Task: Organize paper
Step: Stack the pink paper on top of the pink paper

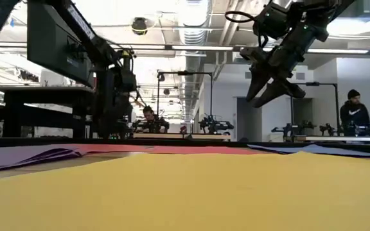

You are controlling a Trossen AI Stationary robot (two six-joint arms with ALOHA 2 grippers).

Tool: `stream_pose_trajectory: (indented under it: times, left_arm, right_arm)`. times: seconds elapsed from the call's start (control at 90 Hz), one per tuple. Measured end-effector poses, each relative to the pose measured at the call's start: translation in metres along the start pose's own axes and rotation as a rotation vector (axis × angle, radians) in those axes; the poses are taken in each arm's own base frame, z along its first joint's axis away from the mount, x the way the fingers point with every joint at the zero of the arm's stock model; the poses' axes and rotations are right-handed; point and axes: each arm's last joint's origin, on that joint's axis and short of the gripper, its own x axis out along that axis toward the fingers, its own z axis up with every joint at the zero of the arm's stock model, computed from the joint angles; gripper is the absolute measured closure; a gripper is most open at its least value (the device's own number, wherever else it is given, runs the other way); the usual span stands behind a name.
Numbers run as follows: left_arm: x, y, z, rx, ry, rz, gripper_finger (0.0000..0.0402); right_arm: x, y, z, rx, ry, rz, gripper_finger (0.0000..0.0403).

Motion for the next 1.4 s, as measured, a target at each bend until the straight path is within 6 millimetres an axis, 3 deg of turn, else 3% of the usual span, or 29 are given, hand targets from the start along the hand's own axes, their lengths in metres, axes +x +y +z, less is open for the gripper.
stream_pose_trajectory:
  times: [0.2, 0.4, 0.656, 0.833, 0.944, 1.144, 1.3, 1.4]
  left_arm:
    - [0.005, 0.003, 0.002, 0.062, 0.004, 0.06, 0.0221]
    - [0.009, 0.006, -0.001, 0.054, -0.017, -0.021, 0.0221]
    - [0.036, 0.018, -0.008, -0.026, 0.062, -0.12, 0.0221]
    - [0.038, 0.017, -0.009, 0.021, 0.071, -0.121, 0.0226]
    - [0.038, 0.017, -0.01, 0.043, 0.077, -0.126, 0.0259]
    - [0.039, 0.016, -0.01, 0.038, 0.082, -0.121, 0.0385]
    - [0.037, 0.014, -0.011, 0.039, 0.106, -0.123, 0.04]
    - [0.022, 0.017, -0.007, 0.035, 0.088, -0.116, 0.0401]
  right_arm:
    - [0.0, 0.001, -0.001, 0.045, 0.002, 0.001, 0.0281]
    - [0.0, 0.0, 0.0, 0.049, 0.001, 0.0, 0.0281]
    - [0.0, 0.0, 0.0, 0.05, 0.0, 0.0, 0.0281]
    - [0.0, 0.0, 0.0, 0.05, 0.001, 0.0, 0.0281]
    - [0.0, 0.0, 0.0, 0.05, 0.001, -0.001, 0.0281]
    - [0.0, 0.0, 0.0, 0.051, 0.001, -0.002, 0.0281]
    - [0.0, 0.0, 0.0, 0.05, 0.001, -0.002, 0.0281]
    - [0.0, 0.0, 0.0, 0.05, 0.001, -0.002, 0.0281]
